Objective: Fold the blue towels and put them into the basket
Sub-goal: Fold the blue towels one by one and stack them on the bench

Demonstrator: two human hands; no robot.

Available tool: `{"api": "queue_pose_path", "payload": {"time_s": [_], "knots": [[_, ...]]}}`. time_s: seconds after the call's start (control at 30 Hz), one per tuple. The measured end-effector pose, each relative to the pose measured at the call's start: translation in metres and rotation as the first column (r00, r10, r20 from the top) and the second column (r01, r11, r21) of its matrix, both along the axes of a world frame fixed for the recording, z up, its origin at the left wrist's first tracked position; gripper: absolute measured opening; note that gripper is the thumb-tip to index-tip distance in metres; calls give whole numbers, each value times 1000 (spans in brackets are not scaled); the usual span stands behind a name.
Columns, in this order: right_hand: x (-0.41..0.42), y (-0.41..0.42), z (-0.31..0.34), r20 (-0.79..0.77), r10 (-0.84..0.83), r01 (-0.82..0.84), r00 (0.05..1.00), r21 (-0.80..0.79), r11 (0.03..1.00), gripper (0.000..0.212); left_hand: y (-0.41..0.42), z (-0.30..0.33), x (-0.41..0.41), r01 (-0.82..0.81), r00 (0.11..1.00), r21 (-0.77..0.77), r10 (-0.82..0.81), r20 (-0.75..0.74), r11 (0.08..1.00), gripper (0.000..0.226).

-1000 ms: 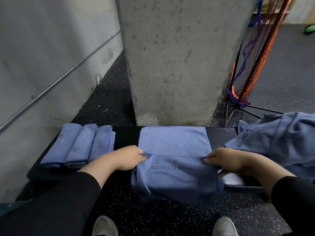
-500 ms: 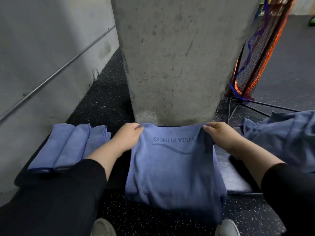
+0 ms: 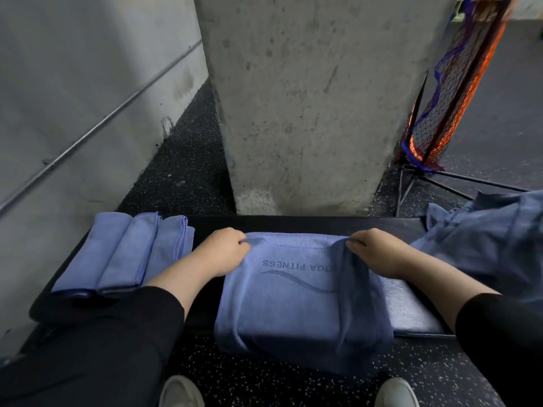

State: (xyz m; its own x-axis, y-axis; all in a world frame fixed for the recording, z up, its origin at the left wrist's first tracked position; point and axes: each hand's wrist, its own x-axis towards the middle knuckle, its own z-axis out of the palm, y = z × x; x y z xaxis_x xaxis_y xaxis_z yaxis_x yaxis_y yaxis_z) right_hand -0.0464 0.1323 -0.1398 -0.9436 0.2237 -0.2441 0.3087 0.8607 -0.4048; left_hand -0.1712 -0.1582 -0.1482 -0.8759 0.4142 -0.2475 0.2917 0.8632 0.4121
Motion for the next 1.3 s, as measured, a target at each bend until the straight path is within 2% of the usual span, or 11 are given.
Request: {"api": "queue_pose_path", "payload": {"time_s": [0.3, 0.43, 0.5, 0.6, 0.67, 0.8, 0.93, 1.0, 1.1, 1.2, 1.3], "knots": [[-12, 12, -8, -102, -168, 175, 981, 58, 983, 39, 10, -7, -18, -132, 988, -56, 127, -92, 990, 37], [-21, 16, -24, -116, -183, 196, 976, 118, 973, 23, 15, -21, -21, -101, 979, -60, 88, -186, 993, 26], [-25, 15, -31, -113, -160, 176, 981, 143, 974, 21, 19, -27, -20, -39, 970, -90, 16, -241, 995, 8], [-26, 15, -33, -29, -87, 90, 996, 146, 985, 40, 30, -31, -20, 63, 946, -217, -128, -298, 974, 25], [-27, 20, -33, 12, -37, 35, 999, 165, 986, 46, 36, -30, -20, 87, 931, -283, -179, -317, 955, 25], [-26, 29, -34, 42, -25, 15, 999, 221, 975, 44, 37, -28, -24, 81, 952, -317, -168, -257, 945, 29], [-25, 27, -34, 47, -11, -3, 999, 274, 962, 36, 35, -18, -21, 94, 964, -326, -168, -206, 941, 13], [-22, 23, -29, -18, -20, 23, 1000, 239, 971, 32, 32, -15, -19, 78, 968, -275, -139, -211, 958, 5], [-16, 20, -11, -109, -42, 58, 993, 152, 987, 23, 23, -7, -18, 20, 989, -37, -25, -145, 999, 16], [-6, 21, 12, -108, -10, 24, 994, 126, 992, 21, 9, 9, -18, -24, 995, 166, 40, -93, 986, 25], [7, 24, 36, -56, 38, -29, 998, 156, 987, 23, -8, 28, -16, 2, 997, 259, 17, -71, 966, 36]]}}
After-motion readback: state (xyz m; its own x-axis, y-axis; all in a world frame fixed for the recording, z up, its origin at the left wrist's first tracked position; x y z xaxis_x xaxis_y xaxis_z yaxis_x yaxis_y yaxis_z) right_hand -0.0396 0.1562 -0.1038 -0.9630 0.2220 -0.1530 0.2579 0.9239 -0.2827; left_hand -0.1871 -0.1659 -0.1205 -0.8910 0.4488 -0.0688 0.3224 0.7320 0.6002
